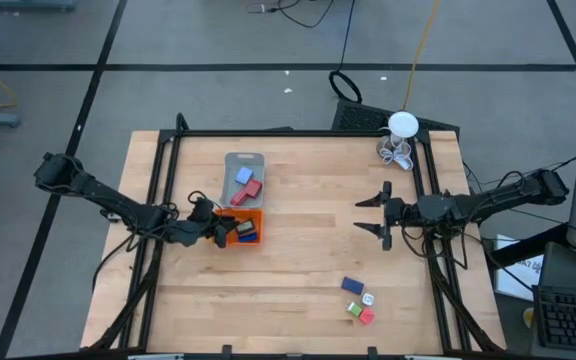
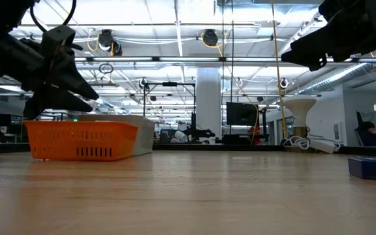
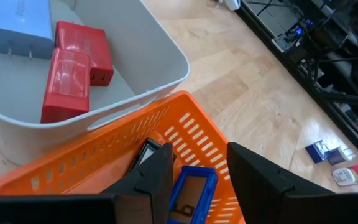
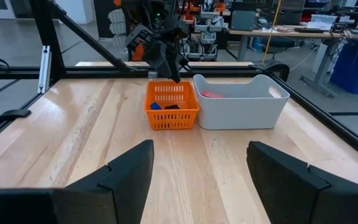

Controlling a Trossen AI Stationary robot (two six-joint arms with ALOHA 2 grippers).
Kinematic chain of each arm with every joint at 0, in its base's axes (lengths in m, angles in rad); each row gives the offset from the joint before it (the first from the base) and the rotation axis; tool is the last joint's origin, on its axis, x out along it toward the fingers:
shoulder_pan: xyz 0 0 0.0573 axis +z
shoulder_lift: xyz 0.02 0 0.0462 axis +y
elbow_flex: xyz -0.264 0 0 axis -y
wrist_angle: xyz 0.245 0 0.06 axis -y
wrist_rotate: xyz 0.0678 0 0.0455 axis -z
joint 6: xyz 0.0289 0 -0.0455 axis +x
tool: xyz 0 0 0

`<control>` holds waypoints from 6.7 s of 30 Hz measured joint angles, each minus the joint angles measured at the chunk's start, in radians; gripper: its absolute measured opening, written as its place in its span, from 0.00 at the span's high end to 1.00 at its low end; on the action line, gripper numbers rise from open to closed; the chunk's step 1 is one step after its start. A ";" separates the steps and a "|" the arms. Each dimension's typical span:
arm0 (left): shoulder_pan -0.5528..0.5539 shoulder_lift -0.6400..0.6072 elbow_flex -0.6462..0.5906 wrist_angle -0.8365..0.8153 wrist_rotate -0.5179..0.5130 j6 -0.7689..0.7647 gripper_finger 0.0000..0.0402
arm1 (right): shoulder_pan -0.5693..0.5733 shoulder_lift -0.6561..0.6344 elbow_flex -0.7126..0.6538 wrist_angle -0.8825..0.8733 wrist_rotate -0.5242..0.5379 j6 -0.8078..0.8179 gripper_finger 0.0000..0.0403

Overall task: Pick & Place Office items
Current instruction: Put the violet charger adapter into the gray bin

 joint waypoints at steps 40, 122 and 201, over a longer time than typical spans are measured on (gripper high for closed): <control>0.000 0.000 0.001 0.079 -0.103 -0.010 0.61 | 0.688 0.501 0.001 0.148 0.138 0.577 0.39; 0.001 0.000 0.001 0.129 -0.124 0.015 0.61 | 0.666 0.862 0.057 0.259 0.118 0.484 0.63; 0.098 0.996 1.048 0.409 0.244 1.846 0.23 | 0.116 0.526 0.058 0.564 -0.215 0.186 0.63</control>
